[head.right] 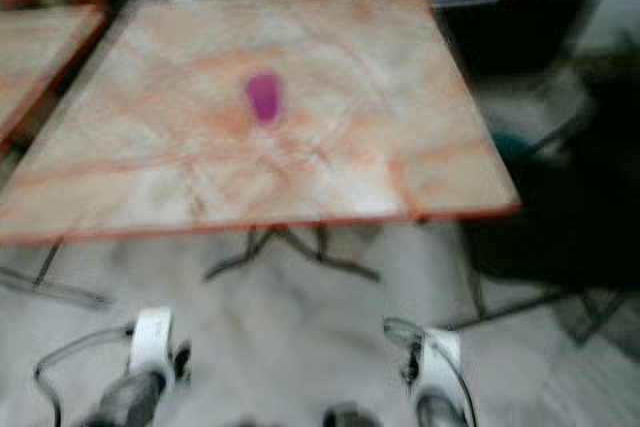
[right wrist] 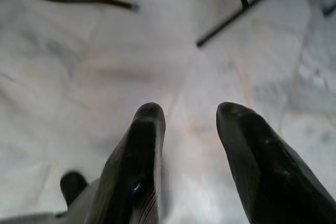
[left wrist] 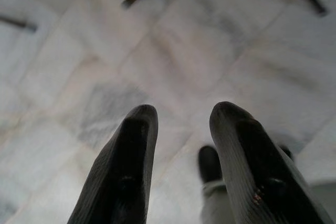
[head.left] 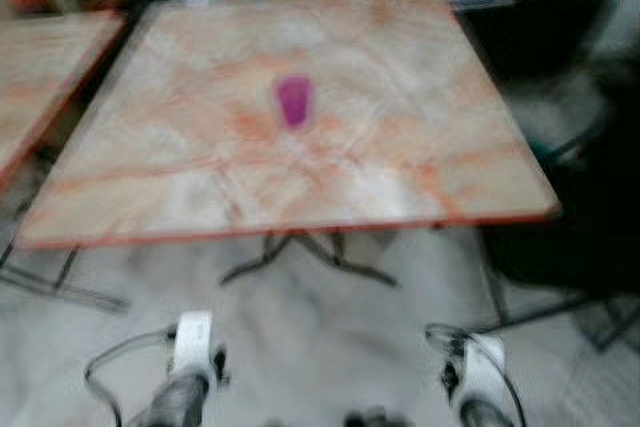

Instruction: Setting the table

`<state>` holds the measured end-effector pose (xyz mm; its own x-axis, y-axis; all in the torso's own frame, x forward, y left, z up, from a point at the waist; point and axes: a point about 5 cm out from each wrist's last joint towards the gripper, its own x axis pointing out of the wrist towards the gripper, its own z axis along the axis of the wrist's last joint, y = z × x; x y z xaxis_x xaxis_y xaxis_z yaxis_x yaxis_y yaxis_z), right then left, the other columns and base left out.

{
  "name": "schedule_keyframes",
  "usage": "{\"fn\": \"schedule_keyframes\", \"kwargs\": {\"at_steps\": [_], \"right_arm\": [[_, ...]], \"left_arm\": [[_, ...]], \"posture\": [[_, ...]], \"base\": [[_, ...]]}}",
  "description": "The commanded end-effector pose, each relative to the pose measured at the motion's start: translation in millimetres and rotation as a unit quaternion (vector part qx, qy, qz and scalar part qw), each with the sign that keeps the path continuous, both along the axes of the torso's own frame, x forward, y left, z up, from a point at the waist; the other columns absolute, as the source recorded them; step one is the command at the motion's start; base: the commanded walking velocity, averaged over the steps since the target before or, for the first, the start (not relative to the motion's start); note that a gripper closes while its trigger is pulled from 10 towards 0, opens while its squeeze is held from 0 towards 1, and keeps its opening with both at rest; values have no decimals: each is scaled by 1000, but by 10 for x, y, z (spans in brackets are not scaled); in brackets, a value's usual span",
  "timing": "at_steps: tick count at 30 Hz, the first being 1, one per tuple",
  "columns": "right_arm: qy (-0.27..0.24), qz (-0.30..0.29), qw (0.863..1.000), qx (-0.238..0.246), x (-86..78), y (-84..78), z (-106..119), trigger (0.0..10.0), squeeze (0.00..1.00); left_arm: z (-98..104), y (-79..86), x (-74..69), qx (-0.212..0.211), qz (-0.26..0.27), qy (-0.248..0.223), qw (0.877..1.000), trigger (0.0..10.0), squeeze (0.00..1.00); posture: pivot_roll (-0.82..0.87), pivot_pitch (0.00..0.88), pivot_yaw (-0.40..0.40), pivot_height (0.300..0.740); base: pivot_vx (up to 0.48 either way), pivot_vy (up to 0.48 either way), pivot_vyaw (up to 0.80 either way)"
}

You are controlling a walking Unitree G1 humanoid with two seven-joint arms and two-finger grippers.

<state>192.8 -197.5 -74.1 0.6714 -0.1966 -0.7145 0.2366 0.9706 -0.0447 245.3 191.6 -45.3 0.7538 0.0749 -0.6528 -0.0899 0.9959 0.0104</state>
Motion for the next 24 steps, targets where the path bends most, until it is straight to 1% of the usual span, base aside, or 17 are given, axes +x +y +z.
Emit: {"fn": "schedule_keyframes", "kwargs": {"at_steps": [1, 11, 18, 24], "right_arm": [[-1, -3, 1000, 2, -17, -3, -8, 10000, 0], [8, 3, 1000, 7, -46, -8, -27, 10000, 0], [13, 5, 1000, 10, -55, -14, -35, 10000, 0], [5, 6, 1000, 9, -23, -2, -17, 10000, 0]], "left_arm": [[-18, 55, -37, 1, 15, 5, 1000, 10000, 0], [-10, 89, -31, 12, 23, 5, 1000, 10000, 0], [-9, 62, -25, 9, 24, 2, 1000, 10000, 0], [-10, 72, -28, 27, 15, 7, 999, 10000, 0]], "posture": [[-155, 138, 80, 740], [-151, 134, 71, 740], [-153, 134, 69, 740], [-154, 137, 69, 740]], "base": [[0, 0, 0], [0, 0, 0], [0, 0, 0], [0, 0, 0]]}}
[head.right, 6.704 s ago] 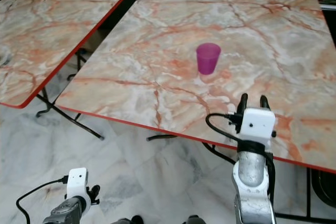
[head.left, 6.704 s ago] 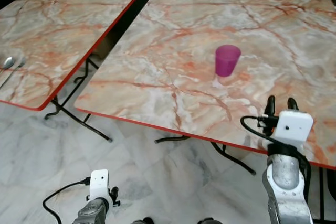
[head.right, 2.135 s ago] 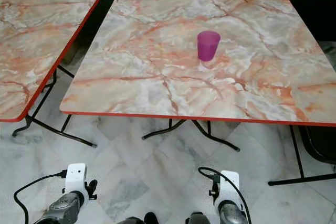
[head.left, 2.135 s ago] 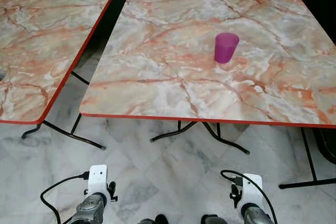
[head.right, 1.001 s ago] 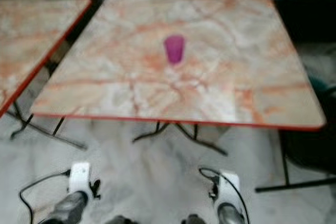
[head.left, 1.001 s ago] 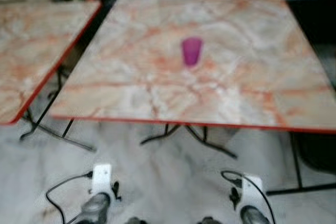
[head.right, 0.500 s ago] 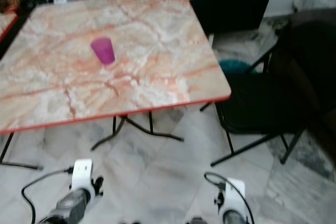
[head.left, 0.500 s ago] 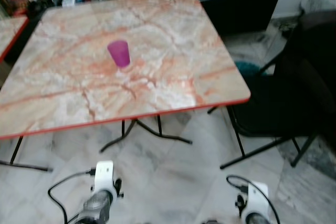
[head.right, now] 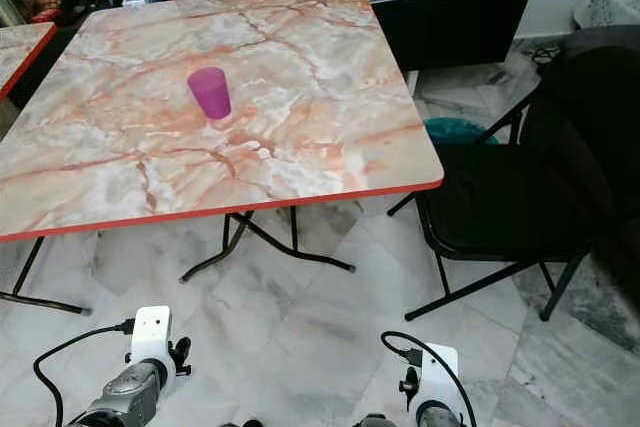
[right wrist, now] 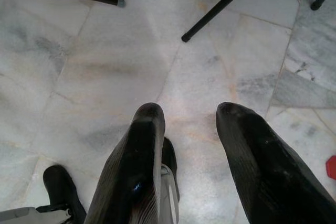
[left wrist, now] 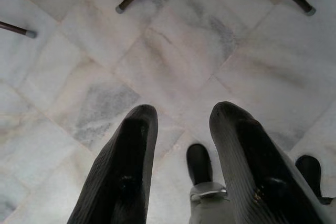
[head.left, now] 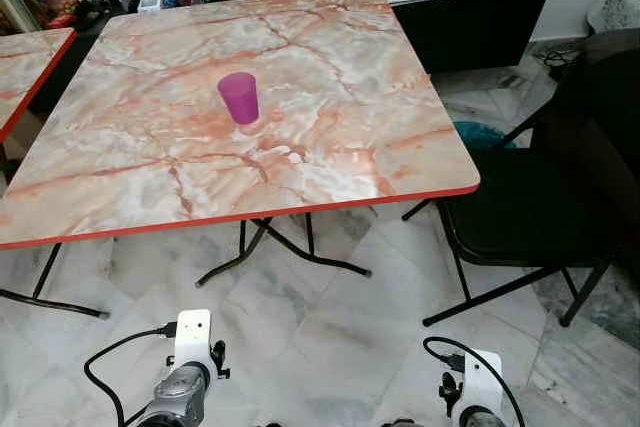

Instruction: Setting the table

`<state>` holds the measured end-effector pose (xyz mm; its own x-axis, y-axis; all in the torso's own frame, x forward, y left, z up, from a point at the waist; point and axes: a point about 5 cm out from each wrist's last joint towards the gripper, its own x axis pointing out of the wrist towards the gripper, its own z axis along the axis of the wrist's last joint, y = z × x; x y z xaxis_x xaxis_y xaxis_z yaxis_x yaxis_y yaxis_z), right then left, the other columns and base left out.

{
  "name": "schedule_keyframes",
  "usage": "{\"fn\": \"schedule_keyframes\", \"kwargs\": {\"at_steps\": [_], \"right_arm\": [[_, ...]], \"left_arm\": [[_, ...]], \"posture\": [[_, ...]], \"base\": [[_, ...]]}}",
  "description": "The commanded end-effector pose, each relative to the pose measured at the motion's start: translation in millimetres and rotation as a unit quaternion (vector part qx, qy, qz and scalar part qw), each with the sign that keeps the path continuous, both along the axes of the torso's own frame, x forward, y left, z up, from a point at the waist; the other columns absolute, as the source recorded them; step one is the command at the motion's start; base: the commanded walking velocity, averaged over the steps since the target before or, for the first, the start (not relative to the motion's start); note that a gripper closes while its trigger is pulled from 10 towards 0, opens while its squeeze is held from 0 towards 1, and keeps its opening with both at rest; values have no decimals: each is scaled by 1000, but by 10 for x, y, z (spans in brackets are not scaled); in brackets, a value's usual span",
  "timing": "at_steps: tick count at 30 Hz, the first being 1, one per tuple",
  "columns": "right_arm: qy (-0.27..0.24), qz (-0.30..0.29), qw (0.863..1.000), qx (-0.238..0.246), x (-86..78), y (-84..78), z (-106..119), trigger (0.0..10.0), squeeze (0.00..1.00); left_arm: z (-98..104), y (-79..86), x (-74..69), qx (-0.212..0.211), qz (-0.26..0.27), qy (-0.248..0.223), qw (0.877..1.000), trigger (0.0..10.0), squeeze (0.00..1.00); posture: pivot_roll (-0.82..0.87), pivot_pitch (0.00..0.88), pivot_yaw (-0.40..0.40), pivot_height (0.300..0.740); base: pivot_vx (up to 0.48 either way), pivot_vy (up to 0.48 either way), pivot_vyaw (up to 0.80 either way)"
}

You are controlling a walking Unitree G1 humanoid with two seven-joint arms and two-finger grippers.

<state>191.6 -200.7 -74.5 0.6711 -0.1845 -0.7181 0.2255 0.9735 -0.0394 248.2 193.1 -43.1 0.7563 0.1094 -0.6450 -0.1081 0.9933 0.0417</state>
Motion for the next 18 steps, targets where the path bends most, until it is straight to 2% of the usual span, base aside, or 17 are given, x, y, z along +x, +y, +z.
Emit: {"fn": "schedule_keyframes", "kwargs": {"at_steps": [1, 6, 10, 18], "right_arm": [[5, 4, 1000, 2, -9, 29, -12, 10000, 0], [5, 20, 1000, -12, 5, 31, -4, 10000, 0], [6, 27, 1000, -13, 10, 54, -5, 10000, 0], [7, 26, 1000, -12, 9, 55, -7, 10000, 0]], "left_arm": [[-36, 60, -62, 14, 5, 12, 1000, 10000, 0], [-41, 54, -67, 14, 5, 13, 1000, 10000, 0], [-41, 48, -64, 14, 5, 13, 1000, 10000, 0], [-39, 56, -65, 9, 17, 10, 1000, 10000, 0]], "posture": [[-154, 137, 69, 740], [-156, 135, 69, 740], [-158, 135, 69, 740], [-152, 138, 65, 740]], "base": [[0, -398, 0], [0, -422, 0], [0, -398, 380], [0, 0, 0]]}}
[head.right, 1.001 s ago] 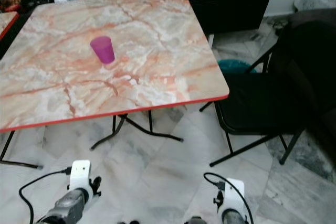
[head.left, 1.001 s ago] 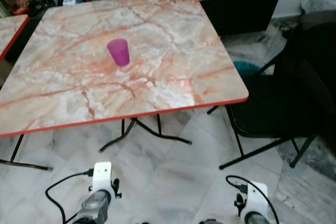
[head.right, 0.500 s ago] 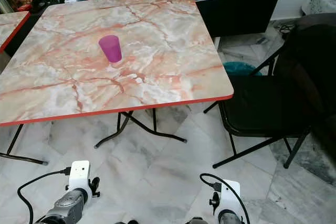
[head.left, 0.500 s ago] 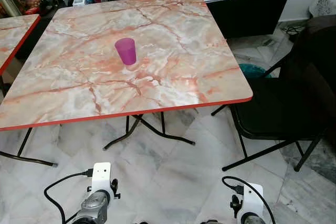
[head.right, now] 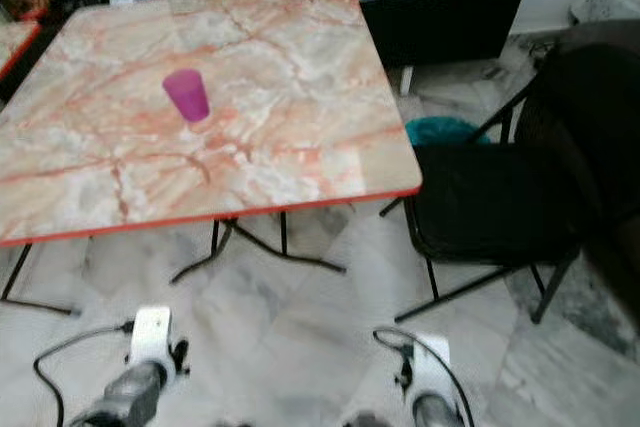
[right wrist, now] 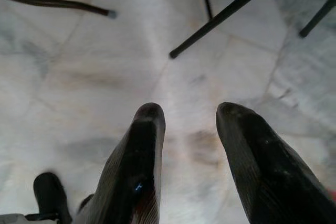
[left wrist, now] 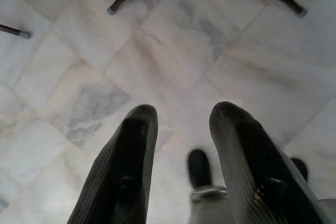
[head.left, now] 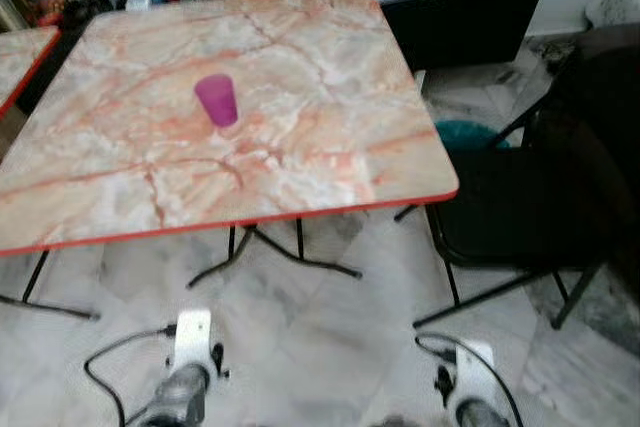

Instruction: Setting the table

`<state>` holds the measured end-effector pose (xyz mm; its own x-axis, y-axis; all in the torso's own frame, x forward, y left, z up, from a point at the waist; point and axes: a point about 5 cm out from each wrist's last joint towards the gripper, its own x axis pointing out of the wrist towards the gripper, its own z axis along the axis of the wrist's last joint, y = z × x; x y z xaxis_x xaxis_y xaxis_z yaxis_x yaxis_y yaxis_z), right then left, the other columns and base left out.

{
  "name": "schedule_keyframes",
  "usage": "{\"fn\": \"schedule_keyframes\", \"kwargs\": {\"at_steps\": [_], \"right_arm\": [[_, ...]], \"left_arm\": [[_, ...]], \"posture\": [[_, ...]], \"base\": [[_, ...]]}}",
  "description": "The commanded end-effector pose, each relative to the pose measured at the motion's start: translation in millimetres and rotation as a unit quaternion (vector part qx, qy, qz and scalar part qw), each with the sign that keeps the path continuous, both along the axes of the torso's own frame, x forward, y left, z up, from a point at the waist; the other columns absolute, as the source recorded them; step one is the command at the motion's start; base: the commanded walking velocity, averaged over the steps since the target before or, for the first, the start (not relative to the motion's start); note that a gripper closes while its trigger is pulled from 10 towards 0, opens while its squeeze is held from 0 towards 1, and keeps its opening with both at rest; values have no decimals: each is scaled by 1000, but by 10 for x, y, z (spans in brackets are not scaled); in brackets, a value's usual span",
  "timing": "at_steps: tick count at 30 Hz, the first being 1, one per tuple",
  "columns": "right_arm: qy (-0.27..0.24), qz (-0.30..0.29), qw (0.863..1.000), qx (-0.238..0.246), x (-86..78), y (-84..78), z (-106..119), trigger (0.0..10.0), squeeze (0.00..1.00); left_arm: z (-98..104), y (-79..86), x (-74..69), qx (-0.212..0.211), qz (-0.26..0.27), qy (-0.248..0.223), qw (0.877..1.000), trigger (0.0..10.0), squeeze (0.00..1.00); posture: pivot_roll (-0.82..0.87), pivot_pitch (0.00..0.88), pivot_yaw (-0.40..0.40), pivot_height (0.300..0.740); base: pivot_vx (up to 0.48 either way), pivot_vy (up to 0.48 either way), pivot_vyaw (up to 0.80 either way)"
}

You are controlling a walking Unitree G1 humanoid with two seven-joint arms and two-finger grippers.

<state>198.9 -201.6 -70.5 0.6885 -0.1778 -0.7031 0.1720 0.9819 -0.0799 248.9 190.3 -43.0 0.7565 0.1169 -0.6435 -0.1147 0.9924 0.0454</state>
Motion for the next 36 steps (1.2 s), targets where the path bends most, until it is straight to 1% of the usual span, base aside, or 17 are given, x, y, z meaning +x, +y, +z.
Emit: {"fn": "schedule_keyframes", "kwargs": {"at_steps": [1, 5, 11, 15, 19, 32, 36], "right_arm": [[13, -2, 1000, 10, -64, 63, -48, 10000, 0], [14, -4, 1000, 12, -64, 59, -48, 10000, 0], [12, 6, 1000, 1, -49, 42, -37, 10000, 0], [10, 6, 1000, 1, -48, 47, -36, 10000, 0], [9, -10, 1000, 11, -52, 49, -39, 10000, 0], [5, -7, 1000, 8, -9, 120, -26, 10000, 0], [6, -8, 1000, 6, -15, 108, -28, 10000, 0]], "left_arm": [[-39, 87, -73, 5, 16, 10, 1000, 10000, 0], [-36, 94, -70, 4, 17, 10, 1000, 10000, 0], [-29, 91, -60, 4, 16, 8, 1000, 10000, 0], [-29, 91, -59, 4, 16, 8, 1000, 10000, 0], [-29, 92, -60, 3, 17, 8, 1000, 10000, 0], [-27, 78, -55, -4, 17, 6, 1000, 10000, 0], [-26, 74, -53, -7, 15, 5, 1000, 10000, 0]], "posture": [[-152, 139, 64, 740], [-150, 144, 64, 740], [-155, 152, 65, 740], [-155, 155, 64, 740], [-153, 157, 63, 740], [-147, 155, 61, 740], [-145, 153, 60, 740]], "base": [[0, 0, 0], [0, 0, 0], [0, 0, 0], [293, 0, 717], [324, 0, 0], [325, 0, 0], [67, 0, 0]]}}
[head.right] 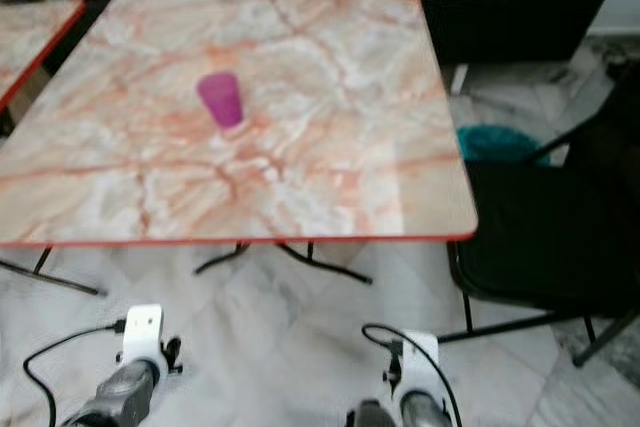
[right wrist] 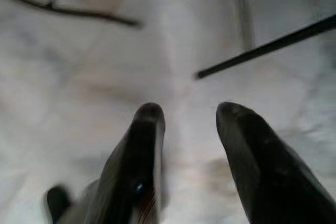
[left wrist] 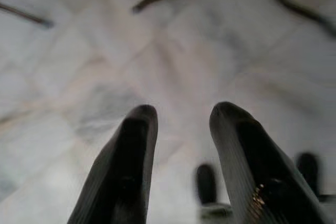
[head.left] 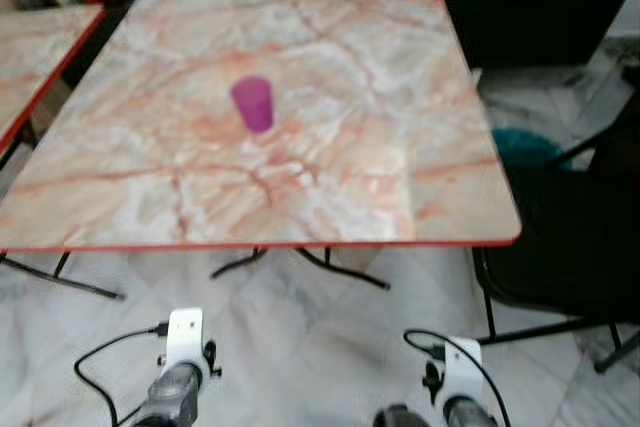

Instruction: Setting the table

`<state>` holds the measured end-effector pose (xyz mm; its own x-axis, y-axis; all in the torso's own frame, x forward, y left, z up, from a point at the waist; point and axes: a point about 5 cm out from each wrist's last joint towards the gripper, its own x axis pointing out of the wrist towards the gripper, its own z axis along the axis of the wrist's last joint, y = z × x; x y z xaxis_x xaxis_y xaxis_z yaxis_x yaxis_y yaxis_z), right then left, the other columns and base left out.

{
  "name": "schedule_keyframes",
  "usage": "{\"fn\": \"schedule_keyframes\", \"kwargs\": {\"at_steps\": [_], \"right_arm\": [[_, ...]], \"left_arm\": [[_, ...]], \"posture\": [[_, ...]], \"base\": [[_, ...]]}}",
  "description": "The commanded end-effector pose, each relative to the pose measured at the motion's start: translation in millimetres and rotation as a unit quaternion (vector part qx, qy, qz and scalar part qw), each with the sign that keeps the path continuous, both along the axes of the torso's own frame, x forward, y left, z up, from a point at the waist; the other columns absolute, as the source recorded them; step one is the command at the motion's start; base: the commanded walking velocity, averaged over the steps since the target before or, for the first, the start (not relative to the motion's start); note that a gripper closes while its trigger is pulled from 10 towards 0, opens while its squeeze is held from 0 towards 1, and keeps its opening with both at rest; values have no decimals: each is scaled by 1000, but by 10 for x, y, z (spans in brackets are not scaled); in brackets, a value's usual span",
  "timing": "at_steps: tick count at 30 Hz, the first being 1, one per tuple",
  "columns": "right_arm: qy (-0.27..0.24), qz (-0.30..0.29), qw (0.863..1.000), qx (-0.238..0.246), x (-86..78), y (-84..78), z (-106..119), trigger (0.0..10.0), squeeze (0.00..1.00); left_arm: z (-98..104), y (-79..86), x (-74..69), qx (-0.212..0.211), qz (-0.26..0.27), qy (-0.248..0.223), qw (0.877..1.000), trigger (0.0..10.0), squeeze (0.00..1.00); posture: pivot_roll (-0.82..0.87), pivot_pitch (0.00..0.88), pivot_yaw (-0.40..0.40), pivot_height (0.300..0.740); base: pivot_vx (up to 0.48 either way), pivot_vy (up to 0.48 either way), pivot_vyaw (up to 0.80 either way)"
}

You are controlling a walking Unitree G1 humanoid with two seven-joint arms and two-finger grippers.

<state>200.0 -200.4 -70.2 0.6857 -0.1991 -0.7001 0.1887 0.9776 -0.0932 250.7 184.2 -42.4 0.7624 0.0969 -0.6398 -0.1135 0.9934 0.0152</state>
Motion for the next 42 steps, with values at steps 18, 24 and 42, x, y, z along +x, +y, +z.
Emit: {"fn": "schedule_keyframes", "kwargs": {"at_steps": [18, 24, 42], "right_arm": [[7, -3, 1000, 14, -52, 41, -35, 10000, 0], [9, 0, 1000, 14, -57, 28, -37, 10000, 0], [11, 8, 1000, 15, -56, 8, -35, 10000, 0]], "left_arm": [[95, 582, -116, 52, 90, -52, 993, 10000, 0], [536, 1185, -33, 154, 227, -152, 950, 10000, 0], [2104, 1199, 676, 252, 193, -438, 841, 10000, 0]], "posture": [[-128, 158, 60, 740], [-113, 162, 54, 740], [-97, 161, 38, 740]], "base": [[0, 0, 0], [0, 0, 0], [0, 0, 0]]}}
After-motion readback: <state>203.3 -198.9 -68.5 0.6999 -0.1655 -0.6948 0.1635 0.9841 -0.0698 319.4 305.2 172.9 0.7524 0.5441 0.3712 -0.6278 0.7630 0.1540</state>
